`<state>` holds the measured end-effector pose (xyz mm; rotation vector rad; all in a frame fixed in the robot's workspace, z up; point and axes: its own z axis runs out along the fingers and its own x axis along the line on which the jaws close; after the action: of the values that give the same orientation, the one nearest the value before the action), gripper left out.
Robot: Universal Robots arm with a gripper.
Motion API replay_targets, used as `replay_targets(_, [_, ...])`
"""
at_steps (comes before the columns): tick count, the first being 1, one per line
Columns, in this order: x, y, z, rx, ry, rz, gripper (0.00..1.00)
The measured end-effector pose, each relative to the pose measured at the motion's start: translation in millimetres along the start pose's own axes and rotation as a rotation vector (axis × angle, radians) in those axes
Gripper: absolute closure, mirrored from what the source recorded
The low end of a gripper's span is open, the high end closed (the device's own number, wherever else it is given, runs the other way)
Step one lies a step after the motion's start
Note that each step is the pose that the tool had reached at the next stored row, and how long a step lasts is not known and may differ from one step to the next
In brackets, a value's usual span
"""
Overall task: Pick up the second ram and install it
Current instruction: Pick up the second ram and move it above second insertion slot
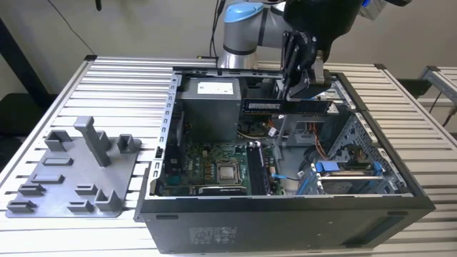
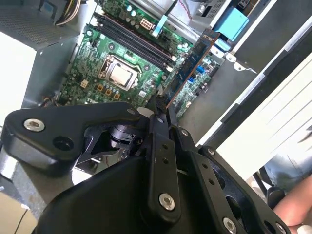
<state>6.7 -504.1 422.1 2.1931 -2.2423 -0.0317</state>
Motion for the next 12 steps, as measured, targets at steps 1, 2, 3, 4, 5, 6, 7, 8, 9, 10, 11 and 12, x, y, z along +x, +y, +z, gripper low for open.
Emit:
replay_targets(1, [0.0, 0.0, 0.0, 0.0, 0.0, 0.0, 0.86])
replay_targets(2, [0.0, 0.0, 0.0, 0.0, 0.0, 0.0, 0.86])
replay_targets(3, [-0.1, -0.1, 0.0, 0.0, 0.0001, 0.0, 0.86])
replay_targets(4, [-0.5, -0.1, 0.0, 0.0, 0.0001, 0.0, 0.86])
replay_targets(5, [-1.2, -0.1, 0.0, 0.0, 0.0001, 0.0, 0.86])
replay_targets(6, [-2.3, 0.0, 0.0, 0.0, 0.0, 0.0, 0.86])
replay_targets(7, [-3.6, 0.0, 0.0, 0.0, 0.0001, 0.0, 0.86])
replay_targets(8, [-5.2, 0.0, 0.0, -0.0001, 0.0001, 0.0, 0.86])
replay_targets(9, [-7.1, 0.1, 0.1, 0.0, 0.0, 0.0, 0.86])
replay_targets(10, [-9.0, 0.1, 0.1, -0.0001, 0.0001, 0.0, 0.86])
replay_targets(11, [-10.8, 0.2, 0.1, 0.0, 0.0001, 0.0, 0.86])
replay_targets(12, [-12.6, 0.2, 0.2, 0.0, 0.0, 0.0, 0.86])
